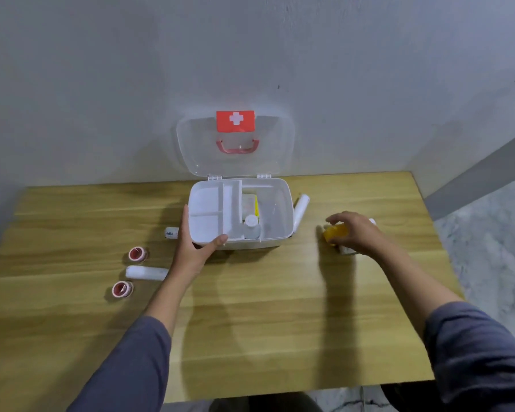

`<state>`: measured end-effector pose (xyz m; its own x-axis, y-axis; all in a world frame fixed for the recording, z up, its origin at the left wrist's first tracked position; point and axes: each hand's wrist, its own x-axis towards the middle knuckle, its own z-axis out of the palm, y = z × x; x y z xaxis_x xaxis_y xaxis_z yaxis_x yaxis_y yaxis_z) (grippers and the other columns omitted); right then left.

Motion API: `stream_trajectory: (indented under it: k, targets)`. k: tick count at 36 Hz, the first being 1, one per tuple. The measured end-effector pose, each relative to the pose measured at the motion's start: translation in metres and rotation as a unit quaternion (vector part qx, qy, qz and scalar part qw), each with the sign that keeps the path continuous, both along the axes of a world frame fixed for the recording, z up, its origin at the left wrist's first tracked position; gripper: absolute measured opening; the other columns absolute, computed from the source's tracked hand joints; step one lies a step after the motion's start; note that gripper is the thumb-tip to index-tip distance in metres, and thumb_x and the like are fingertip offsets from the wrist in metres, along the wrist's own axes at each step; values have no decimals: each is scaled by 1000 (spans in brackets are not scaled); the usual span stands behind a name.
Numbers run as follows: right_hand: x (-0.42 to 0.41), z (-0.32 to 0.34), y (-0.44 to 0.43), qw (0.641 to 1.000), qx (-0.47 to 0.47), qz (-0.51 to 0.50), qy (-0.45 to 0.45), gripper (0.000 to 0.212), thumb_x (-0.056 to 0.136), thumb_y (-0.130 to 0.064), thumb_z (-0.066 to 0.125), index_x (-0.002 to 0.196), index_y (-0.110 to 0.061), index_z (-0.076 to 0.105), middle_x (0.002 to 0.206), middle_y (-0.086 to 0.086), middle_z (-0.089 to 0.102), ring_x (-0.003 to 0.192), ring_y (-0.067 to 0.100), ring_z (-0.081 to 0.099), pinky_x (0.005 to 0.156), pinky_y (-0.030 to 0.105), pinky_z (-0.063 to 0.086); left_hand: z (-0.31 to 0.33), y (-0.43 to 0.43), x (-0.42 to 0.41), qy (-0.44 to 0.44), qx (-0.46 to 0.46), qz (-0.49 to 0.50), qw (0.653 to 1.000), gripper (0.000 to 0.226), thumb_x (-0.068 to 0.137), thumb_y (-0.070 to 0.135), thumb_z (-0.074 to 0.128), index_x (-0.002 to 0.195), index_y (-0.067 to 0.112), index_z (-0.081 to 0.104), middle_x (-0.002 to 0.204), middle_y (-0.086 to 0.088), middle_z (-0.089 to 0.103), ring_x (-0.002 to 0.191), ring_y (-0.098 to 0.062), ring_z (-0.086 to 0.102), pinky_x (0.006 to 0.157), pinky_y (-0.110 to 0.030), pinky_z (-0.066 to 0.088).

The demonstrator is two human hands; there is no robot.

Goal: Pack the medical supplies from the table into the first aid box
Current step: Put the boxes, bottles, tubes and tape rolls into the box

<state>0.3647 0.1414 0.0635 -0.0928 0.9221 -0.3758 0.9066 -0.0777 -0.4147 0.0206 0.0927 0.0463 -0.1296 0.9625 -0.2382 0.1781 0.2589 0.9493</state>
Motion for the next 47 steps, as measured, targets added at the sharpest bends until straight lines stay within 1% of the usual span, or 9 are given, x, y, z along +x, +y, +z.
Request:
stream_trajectory:
  k: [3, 6, 14, 21, 26, 29, 36, 43, 47]
  targets:
    - [1, -8, 11, 997, -29, 54, -46, 46, 74, -23, 70, 118, -23, 57, 121, 4, 58, 115, 25, 50, 90, 35, 41, 1, -2, 5, -3, 8, 14, 1000, 99, 74, 21, 76, 148, 27, 10, 154, 6, 22, 135, -4, 23, 111, -27, 24]
    - [0, -14, 16, 995, -43, 74, -55, 48, 76, -20, 69, 122, -21, 54, 123, 6, 53, 117, 28, 47, 92, 40, 43, 2, -3, 8, 1, 5, 23, 1000, 97, 77, 14, 73, 149, 24, 8, 154, 9, 19, 132, 3, 20, 107, -19, 21]
    - [4, -27, 24, 999, 5, -9, -31, 51, 72, -13, 74, 117, -4, 54, 115, 19, 52, 111, 36, 49, 88, 39, 43, 1, -2, 3, -3, -10, 17, 1000, 111, 61, 45, 81, 147, 32, 12, 154, 10, 23, 140, -7, 24, 115, -36, 24]
    - [-11, -10, 27, 992, 97, 13, -84, 52, 84, -31, 63, 127, -8, 45, 126, 15, 53, 110, 37, 52, 81, 40, 44, 2, -3, 5, -3, -4, 25, 1000, 111, 64, 40, 82, 148, 31, 10, 155, 9, 22, 140, -8, 23, 116, -38, 24]
    - [-43, 34, 26, 984, 166, 55, -20, 50, 84, -38, 62, 123, -11, 47, 120, 12, 57, 104, 35, 54, 78, 39, 44, 3, -4, 5, -7, -16, 24, 1000, 115, 55, 51, 78, 146, 36, 10, 154, 11, 21, 140, -8, 22, 115, -39, 24]
    - [-71, 56, 22, 984, 137, 116, 3, 50, 83, -43, 61, 122, -15, 48, 119, 10, 57, 104, 33, 55, 80, 38, 45, 1, -5, 3, -10, -16, 21, 1000, 116, 55, 53, 78, 146, 38, 9, 155, 11, 19, 141, -9, 20, 115, -41, 24]
    - [-127, 58, 16, 978, 4, 199, -56, 40, 82, -45, 60, 104, -12, 55, 106, 11, 60, 99, 31, 57, 77, 40, 43, 1, -3, 6, 0, 9, 17, 1000, 101, 74, 25, 77, 148, 30, 8, 155, 10, 16, 134, 0, 17, 114, -35, 23]
    - [-141, 60, 14, 977, -28, 189, -99, 34, 78, -36, 65, 100, -10, 58, 104, 12, 62, 98, 29, 57, 66, 30, 36, -3, -3, 2, 3, 3, 16, 1000, 104, 72, 30, 78, 148, 30, 7, 157, 9, 12, 140, -7, 15, 116, -41, 22]
    - [-143, 67, 12, 979, -40, 174, -98, 36, 80, -21, 60, 112, -7, 52, 108, 13, 59, 91, 28, 55, 63, 31, 35, -5, -3, 1, -2, 2, 11, 1000, 108, 66, 42, 79, 148, 32, 9, 156, 8, 17, 141, -10, 18, 116, -44, 23]
